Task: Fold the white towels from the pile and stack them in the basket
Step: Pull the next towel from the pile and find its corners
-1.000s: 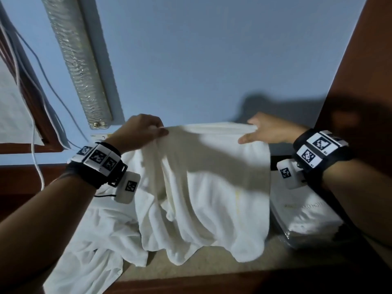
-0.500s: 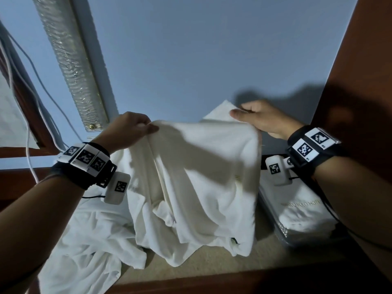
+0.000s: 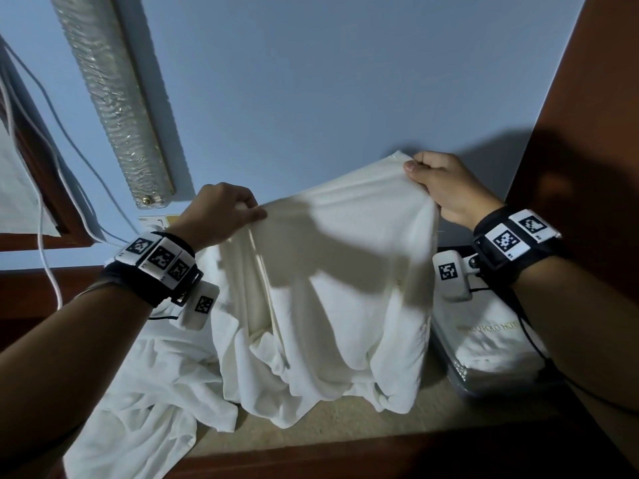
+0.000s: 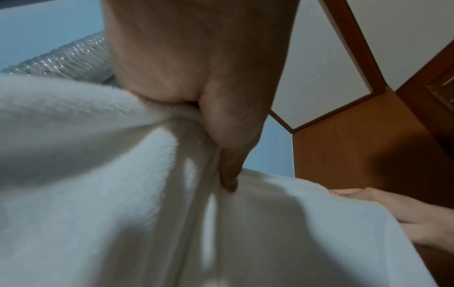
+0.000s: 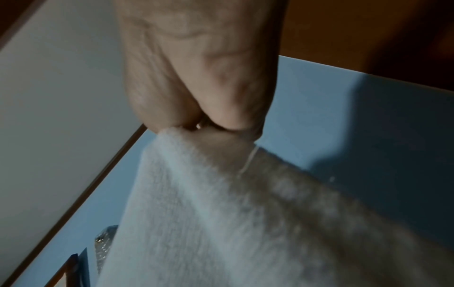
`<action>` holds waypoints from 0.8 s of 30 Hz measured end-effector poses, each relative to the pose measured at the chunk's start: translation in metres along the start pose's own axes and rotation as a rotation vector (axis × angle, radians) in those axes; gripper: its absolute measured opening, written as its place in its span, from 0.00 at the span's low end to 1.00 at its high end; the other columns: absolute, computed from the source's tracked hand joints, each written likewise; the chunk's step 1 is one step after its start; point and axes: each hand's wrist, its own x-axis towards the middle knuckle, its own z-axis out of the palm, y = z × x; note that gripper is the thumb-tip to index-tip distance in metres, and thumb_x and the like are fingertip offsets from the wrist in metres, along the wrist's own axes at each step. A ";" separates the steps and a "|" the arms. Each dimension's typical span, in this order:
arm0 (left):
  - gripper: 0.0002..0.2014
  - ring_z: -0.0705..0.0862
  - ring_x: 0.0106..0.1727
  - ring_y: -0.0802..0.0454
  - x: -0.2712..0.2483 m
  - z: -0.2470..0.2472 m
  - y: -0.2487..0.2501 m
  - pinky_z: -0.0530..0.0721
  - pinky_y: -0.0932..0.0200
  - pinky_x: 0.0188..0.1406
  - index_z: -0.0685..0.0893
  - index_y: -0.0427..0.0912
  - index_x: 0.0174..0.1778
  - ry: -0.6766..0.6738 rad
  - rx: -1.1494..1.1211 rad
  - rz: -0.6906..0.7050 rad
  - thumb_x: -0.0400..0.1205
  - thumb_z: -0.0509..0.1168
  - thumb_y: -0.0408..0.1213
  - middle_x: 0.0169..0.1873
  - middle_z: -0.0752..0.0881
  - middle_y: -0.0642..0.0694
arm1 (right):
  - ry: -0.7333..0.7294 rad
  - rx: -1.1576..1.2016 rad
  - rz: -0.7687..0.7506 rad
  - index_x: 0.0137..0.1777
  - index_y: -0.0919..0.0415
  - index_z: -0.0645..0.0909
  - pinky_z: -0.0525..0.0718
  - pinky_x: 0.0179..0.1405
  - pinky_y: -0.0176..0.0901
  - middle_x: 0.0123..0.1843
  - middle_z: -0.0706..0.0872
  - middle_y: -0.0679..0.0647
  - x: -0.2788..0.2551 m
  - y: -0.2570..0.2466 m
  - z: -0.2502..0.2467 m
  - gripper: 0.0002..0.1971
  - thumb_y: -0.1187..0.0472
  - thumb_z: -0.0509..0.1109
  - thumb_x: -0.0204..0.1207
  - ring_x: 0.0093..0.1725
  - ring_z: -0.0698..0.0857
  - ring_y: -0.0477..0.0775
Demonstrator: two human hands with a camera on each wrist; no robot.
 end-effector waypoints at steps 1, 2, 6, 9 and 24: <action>0.09 0.81 0.32 0.61 0.001 0.000 -0.001 0.70 0.70 0.29 0.88 0.49 0.38 0.024 0.006 0.001 0.81 0.76 0.48 0.28 0.84 0.53 | -0.011 -0.005 -0.005 0.46 0.59 0.82 0.79 0.39 0.43 0.43 0.81 0.59 0.000 0.001 -0.001 0.09 0.64 0.65 0.90 0.39 0.80 0.51; 0.09 0.80 0.33 0.62 0.002 -0.001 -0.002 0.69 0.72 0.30 0.88 0.49 0.38 0.044 0.009 0.006 0.81 0.76 0.47 0.28 0.83 0.54 | -0.029 -0.010 -0.007 0.48 0.59 0.83 0.80 0.42 0.44 0.46 0.82 0.60 -0.001 0.000 -0.003 0.08 0.64 0.65 0.90 0.42 0.81 0.53; 0.05 0.81 0.35 0.64 0.001 -0.001 -0.004 0.70 0.74 0.29 0.90 0.50 0.41 -0.015 0.018 0.013 0.80 0.77 0.45 0.31 0.87 0.54 | -0.084 0.042 0.026 0.50 0.60 0.83 0.87 0.42 0.45 0.47 0.86 0.57 -0.001 -0.006 -0.009 0.07 0.65 0.65 0.89 0.44 0.87 0.52; 0.09 0.82 0.39 0.63 -0.004 0.002 -0.012 0.75 0.66 0.34 0.90 0.55 0.46 -0.097 -0.006 -0.012 0.77 0.74 0.35 0.39 0.88 0.55 | -0.066 0.018 0.039 0.47 0.59 0.82 0.85 0.42 0.43 0.42 0.88 0.52 0.000 -0.006 -0.013 0.08 0.67 0.66 0.88 0.39 0.88 0.49; 0.07 0.86 0.46 0.46 -0.006 0.006 -0.021 0.82 0.56 0.43 0.89 0.46 0.48 0.118 -0.393 -0.278 0.81 0.75 0.46 0.43 0.89 0.47 | -0.082 -0.005 0.081 0.55 0.63 0.90 0.85 0.45 0.44 0.50 0.87 0.59 -0.009 0.007 -0.002 0.14 0.72 0.62 0.85 0.46 0.85 0.55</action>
